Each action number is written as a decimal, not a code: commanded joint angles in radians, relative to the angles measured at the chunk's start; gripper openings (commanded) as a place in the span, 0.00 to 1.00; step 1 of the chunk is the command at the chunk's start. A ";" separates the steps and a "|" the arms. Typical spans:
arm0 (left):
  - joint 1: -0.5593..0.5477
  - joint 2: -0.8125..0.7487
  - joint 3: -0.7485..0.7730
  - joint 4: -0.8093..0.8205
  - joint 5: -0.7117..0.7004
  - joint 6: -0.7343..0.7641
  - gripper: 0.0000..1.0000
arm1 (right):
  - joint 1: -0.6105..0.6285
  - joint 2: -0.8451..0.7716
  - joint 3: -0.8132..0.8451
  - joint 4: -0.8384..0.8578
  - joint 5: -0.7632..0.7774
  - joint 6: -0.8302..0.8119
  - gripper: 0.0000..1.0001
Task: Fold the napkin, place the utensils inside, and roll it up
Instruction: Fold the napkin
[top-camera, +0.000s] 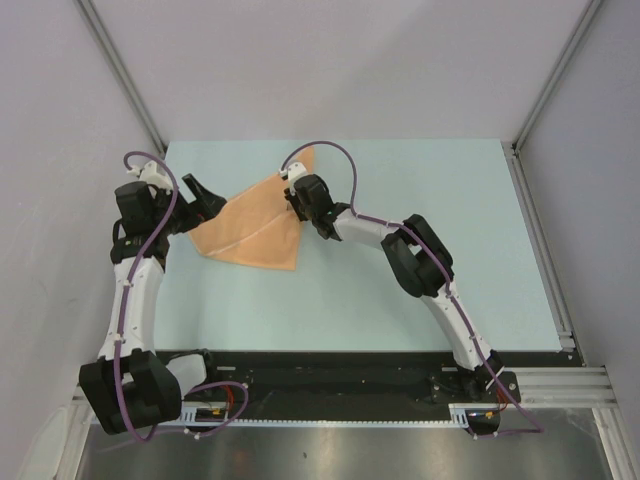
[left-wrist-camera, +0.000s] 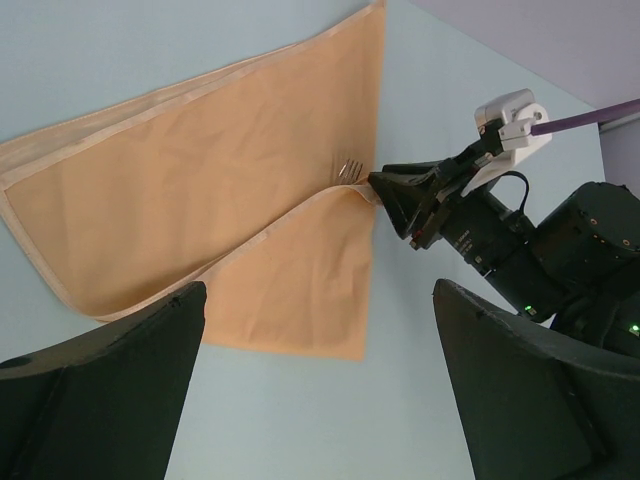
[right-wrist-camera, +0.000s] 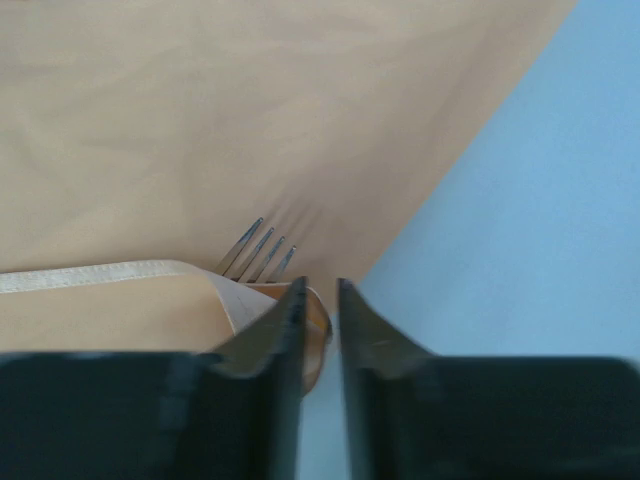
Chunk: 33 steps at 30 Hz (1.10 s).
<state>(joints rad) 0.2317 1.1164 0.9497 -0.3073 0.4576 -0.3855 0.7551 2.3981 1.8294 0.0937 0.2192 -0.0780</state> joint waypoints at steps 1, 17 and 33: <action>0.012 -0.007 -0.003 0.040 0.029 -0.013 1.00 | -0.007 -0.040 0.009 0.049 -0.059 0.006 0.41; 0.012 -0.006 -0.008 0.045 0.033 -0.019 1.00 | -0.256 -0.232 -0.292 0.239 -0.627 0.389 0.70; 0.014 0.006 -0.008 0.048 0.042 -0.026 1.00 | -0.277 0.021 -0.170 0.348 -0.799 0.659 0.66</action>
<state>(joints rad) 0.2329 1.1259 0.9459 -0.2939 0.4778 -0.3939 0.4831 2.3676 1.5921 0.3706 -0.5488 0.4877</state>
